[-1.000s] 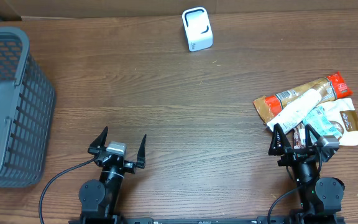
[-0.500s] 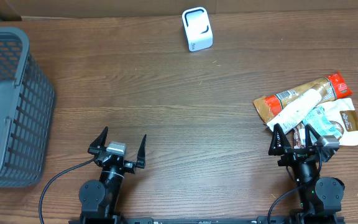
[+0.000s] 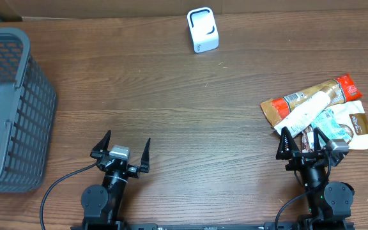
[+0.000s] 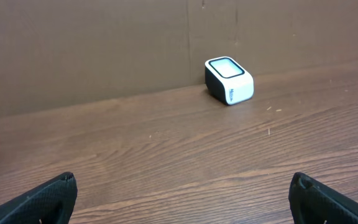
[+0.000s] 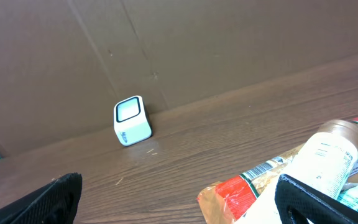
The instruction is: Scan the item barcode
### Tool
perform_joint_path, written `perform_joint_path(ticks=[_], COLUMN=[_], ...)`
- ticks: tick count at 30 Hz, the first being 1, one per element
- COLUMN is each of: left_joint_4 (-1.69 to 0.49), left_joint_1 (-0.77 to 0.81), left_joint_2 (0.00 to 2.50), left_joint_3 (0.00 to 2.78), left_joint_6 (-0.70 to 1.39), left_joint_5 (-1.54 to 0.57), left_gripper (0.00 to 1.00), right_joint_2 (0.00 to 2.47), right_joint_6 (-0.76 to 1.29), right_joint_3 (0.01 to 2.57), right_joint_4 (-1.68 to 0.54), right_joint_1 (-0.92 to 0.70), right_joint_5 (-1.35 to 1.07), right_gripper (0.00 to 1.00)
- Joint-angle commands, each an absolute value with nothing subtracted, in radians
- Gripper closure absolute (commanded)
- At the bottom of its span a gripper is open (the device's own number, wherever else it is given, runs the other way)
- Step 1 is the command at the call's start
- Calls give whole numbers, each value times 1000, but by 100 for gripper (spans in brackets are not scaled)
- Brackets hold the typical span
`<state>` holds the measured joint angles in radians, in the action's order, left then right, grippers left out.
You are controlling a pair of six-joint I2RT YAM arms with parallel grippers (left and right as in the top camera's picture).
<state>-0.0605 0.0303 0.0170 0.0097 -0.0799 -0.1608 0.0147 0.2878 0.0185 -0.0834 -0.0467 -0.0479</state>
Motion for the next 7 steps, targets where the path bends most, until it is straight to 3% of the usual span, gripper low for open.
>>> perform_joint_path(ticks=[1, 7], left_joint_4=[-61, -62], left_joint_1=[25, 25], left_joint_2=[4, 4], left_joint_3=[5, 5], left_joint_6=[-82, -82], left_joint_5=[-169, -170], left_gripper=[0, 0], right_joint_2=[3, 3], right_joint_6=[290, 290], right_joint_3=[8, 8], right_joint_4=[-80, -80], right_joint_1=[-51, -51], right_joint_5=[-46, -46], right_gripper=[0, 0])
